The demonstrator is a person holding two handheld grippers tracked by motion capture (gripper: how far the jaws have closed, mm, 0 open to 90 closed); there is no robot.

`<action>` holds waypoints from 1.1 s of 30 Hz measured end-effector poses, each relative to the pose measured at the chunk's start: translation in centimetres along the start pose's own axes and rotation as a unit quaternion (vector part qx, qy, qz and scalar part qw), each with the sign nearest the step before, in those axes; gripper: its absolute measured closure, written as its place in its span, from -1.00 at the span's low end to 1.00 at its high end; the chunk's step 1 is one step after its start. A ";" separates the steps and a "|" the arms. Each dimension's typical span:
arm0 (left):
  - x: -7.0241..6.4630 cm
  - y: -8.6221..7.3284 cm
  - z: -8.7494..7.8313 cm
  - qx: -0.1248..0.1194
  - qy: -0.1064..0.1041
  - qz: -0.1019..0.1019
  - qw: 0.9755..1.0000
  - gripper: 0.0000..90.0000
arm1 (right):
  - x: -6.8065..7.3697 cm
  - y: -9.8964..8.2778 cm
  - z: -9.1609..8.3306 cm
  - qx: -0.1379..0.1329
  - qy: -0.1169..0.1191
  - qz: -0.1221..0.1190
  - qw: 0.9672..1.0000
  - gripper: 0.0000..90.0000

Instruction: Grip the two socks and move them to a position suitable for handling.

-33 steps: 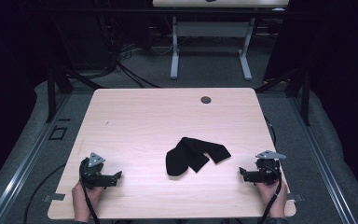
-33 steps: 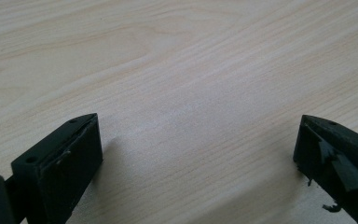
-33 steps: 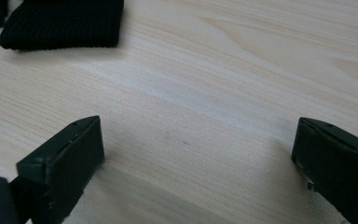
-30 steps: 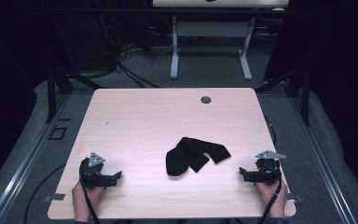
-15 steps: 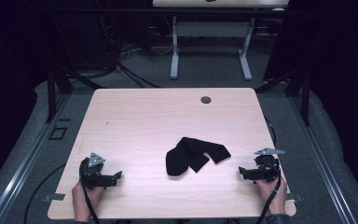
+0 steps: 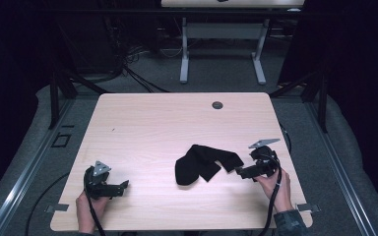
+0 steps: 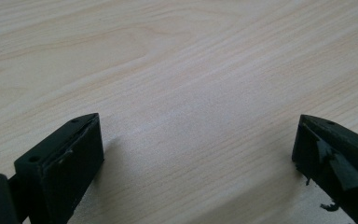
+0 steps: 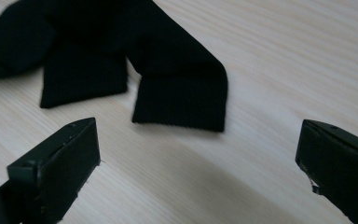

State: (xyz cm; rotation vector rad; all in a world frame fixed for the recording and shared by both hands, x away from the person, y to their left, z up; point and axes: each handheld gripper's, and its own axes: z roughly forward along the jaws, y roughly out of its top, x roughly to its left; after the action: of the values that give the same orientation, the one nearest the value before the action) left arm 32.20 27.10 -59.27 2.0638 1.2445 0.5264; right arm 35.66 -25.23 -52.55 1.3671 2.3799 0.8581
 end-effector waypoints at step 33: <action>0.0 0.0 0.0 0.001 -0.004 0.001 1.000 -0.95 | 3.2 8.0 7.5 0.118 0.048 -0.050 0.991 0.14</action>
State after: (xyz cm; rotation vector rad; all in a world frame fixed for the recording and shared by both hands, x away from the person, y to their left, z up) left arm 32.19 27.14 -59.24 2.0674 1.2383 0.5189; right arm 43.32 -16.78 -53.39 1.3004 2.6695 0.6461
